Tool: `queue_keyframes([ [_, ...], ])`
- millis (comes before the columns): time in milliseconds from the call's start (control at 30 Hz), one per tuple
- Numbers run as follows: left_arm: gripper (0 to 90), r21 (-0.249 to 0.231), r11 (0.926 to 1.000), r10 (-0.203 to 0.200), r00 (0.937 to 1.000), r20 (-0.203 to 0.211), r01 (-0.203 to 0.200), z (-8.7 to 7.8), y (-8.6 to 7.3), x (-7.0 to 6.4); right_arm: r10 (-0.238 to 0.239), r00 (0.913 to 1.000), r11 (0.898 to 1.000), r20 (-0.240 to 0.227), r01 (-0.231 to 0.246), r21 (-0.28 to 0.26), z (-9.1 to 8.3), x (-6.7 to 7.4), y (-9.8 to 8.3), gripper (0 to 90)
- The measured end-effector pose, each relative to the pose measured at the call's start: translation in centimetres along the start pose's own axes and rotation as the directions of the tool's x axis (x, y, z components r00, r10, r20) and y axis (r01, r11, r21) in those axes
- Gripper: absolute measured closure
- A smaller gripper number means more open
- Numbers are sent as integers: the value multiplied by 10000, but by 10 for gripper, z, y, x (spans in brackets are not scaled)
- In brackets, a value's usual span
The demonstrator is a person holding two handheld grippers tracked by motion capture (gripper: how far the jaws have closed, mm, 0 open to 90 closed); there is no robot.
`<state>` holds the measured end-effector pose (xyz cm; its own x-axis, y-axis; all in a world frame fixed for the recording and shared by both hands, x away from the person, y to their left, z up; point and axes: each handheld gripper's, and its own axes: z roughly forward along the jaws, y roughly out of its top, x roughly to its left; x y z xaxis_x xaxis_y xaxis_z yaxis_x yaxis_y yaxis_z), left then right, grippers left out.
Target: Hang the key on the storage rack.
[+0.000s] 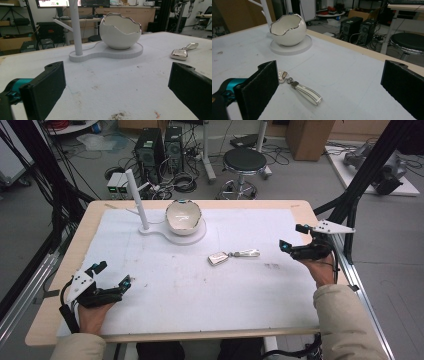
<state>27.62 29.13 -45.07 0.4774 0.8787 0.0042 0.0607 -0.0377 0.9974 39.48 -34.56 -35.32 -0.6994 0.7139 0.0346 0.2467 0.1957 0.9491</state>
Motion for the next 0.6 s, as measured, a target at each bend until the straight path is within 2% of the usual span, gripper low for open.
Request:
queue_keyframes([
  [67,17,-16,10000,-18,10000,-9,18,0,0,0,-181,9997,9991,-185,188,385,6,-3,8,6],
  [100,17,19,10000,-22,10000,14,22,0,0,0,-363,9985,9962,-404,393,778,12,-5,15,6],
  [133,17,5,10000,-29,10000,7,29,0,0,0,-363,9985,9962,-404,393,778,12,-5,15,6],
  [167,17,22,10000,-19,10000,19,19,0,0,0,-590,9962,9904,-641,664,1214,19,-6,21,6],
  [233,17,4,10000,-11,10000,-2,11,1,0,0,-712,9946,9868,-753,812,1403,23,-7,23,6],
  [300,17,15,10000,1,10000,-6,-1,1,0,0,-851,9916,9780,-969,1017,1822,29,-8,28,6],
  [367,17,60,10000,10,10000,2,-10,1,0,0,-1306,9831,9565,-1287,1591,2446,41,-11,36,6],
  [400,17,41,10000,13,10000,-1,-13,1,0,0,-1306,9831,9565,-1287,1591,2446,41,-11,36,6],
  [467,17,109,9999,55,10000,8,-55,1,0,0,-1437,9770,9417,-1577,1840,2815,53,-15,44,6],
  [533,17,124,9999,31,10000,10,-31,1,0,0,-1535,9738,9383,-1676,1968,2842,57,-16,46,6],
  [567,17,122,9999,33,10000,7,-33,1,0,0,-1602,9679,9255,-1935,2155,3115,65,-18,51,6],
  [600,17,115,9999,16,10000,-2,-16,1,0,0,-1602,9679,9255,-1935,2155,3115,65,-18,51,6],
])
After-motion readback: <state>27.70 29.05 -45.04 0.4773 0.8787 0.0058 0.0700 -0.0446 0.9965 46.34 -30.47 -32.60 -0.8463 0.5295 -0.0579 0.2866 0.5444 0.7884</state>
